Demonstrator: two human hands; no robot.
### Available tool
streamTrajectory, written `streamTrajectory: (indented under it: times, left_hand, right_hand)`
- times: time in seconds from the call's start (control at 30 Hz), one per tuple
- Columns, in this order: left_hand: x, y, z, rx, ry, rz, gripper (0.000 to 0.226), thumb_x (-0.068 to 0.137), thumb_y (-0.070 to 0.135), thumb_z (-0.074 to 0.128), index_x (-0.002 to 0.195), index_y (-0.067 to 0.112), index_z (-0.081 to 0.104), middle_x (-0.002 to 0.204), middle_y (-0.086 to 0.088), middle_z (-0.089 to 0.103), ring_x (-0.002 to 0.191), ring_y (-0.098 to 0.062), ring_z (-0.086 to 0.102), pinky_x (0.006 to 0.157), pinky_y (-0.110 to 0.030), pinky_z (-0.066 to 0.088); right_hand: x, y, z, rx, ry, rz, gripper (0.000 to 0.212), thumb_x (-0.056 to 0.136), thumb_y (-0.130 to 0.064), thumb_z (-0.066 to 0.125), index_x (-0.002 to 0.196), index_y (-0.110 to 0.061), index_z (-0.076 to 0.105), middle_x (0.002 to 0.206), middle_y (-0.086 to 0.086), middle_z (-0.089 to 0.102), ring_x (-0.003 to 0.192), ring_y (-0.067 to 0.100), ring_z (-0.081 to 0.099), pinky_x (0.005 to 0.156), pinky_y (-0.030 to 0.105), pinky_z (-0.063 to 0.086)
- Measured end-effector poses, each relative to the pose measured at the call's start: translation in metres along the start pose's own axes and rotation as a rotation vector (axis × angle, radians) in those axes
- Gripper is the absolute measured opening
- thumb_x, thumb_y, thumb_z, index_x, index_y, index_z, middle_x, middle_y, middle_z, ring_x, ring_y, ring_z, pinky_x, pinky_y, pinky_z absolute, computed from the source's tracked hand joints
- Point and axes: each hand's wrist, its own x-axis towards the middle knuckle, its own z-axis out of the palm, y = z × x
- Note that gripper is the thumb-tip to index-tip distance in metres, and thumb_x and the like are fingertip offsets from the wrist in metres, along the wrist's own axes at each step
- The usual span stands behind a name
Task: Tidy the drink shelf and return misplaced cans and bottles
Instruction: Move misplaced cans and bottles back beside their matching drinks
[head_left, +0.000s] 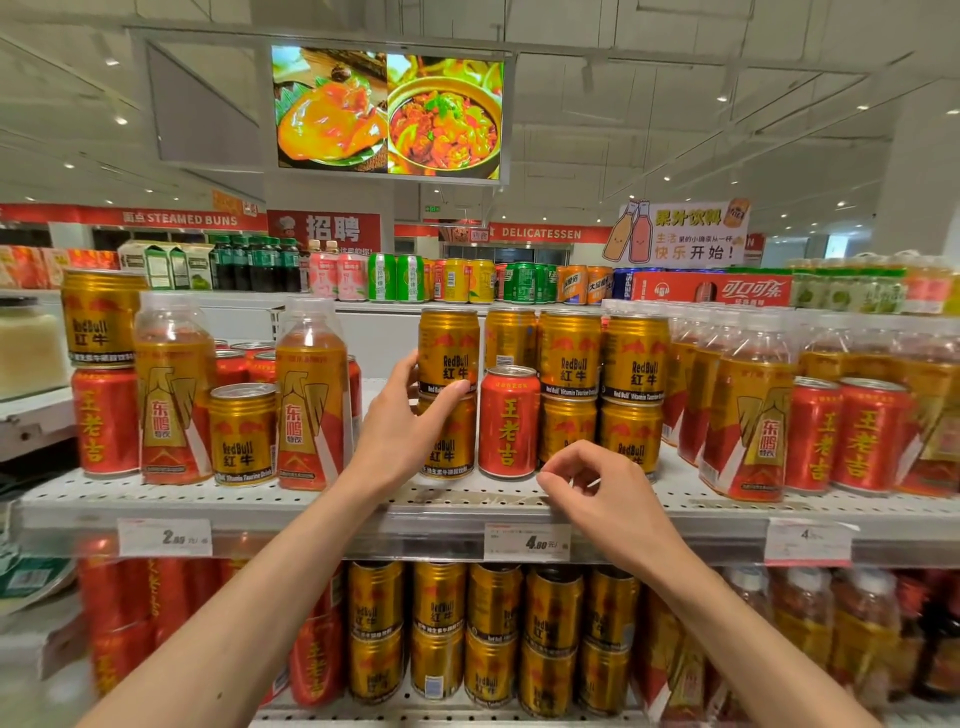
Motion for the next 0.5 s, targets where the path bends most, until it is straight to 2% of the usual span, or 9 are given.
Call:
streamTrajectory:
  times: [0.13,0.23,0.3,0.4,0.5]
  left_hand:
    - [-0.005,0.003,-0.001,0.018,-0.048,0.03,0.053,0.098,0.046,0.059,0.148,0.033,0.044,0.124,0.017,0.061,0.105,0.006,0.059,0.085,-0.017,0.05]
    - [-0.012,-0.003,-0.007,0.071,-0.06,0.036,0.053,0.099,0.039,0.062,0.148,0.033,0.044,0.135,0.013,0.053,0.114,-0.001,0.057,0.095,-0.024,0.048]
    - [-0.021,-0.01,-0.011,0.135,-0.006,0.024,0.058,0.097,0.035,0.066,0.15,0.028,0.041,0.136,0.011,0.045,0.118,-0.006,0.053,0.101,-0.029,0.048]
    - [-0.038,-0.017,-0.015,0.238,0.121,0.083,0.041,0.094,0.028,0.07,0.131,0.025,0.052,0.122,0.006,0.054,0.1,-0.007,0.058,0.088,-0.03,0.055]
    - [-0.051,-0.02,-0.014,0.272,0.05,0.087,0.024,0.093,0.027,0.07,0.113,0.029,0.057,0.095,0.012,0.065,0.086,-0.001,0.063,0.077,-0.03,0.056]
  right_hand:
    - [-0.001,-0.002,-0.001,0.0,-0.009,0.004,0.004,0.091,-0.031,0.069,0.087,-0.032,0.068,0.082,-0.013,0.07,0.078,0.003,0.064,0.07,0.022,0.054]
    - [-0.002,-0.004,-0.005,0.008,-0.032,0.005,0.004,0.092,-0.029,0.068,0.089,-0.031,0.068,0.084,-0.013,0.07,0.08,0.002,0.065,0.071,0.021,0.054]
    - [0.001,-0.005,-0.008,0.002,-0.037,-0.001,0.003,0.093,-0.028,0.067,0.092,-0.029,0.069,0.086,-0.012,0.07,0.082,0.002,0.064,0.073,0.021,0.053]
    - [0.01,-0.012,-0.012,-0.075,0.005,-0.085,0.005,0.094,-0.027,0.066,0.098,-0.025,0.067,0.091,-0.014,0.067,0.085,0.002,0.062,0.076,0.023,0.054]
    - [0.027,-0.025,-0.013,-0.174,0.097,-0.214,0.012,0.095,-0.027,0.064,0.106,-0.023,0.064,0.1,-0.011,0.06,0.078,0.002,0.059,0.072,0.024,0.054]
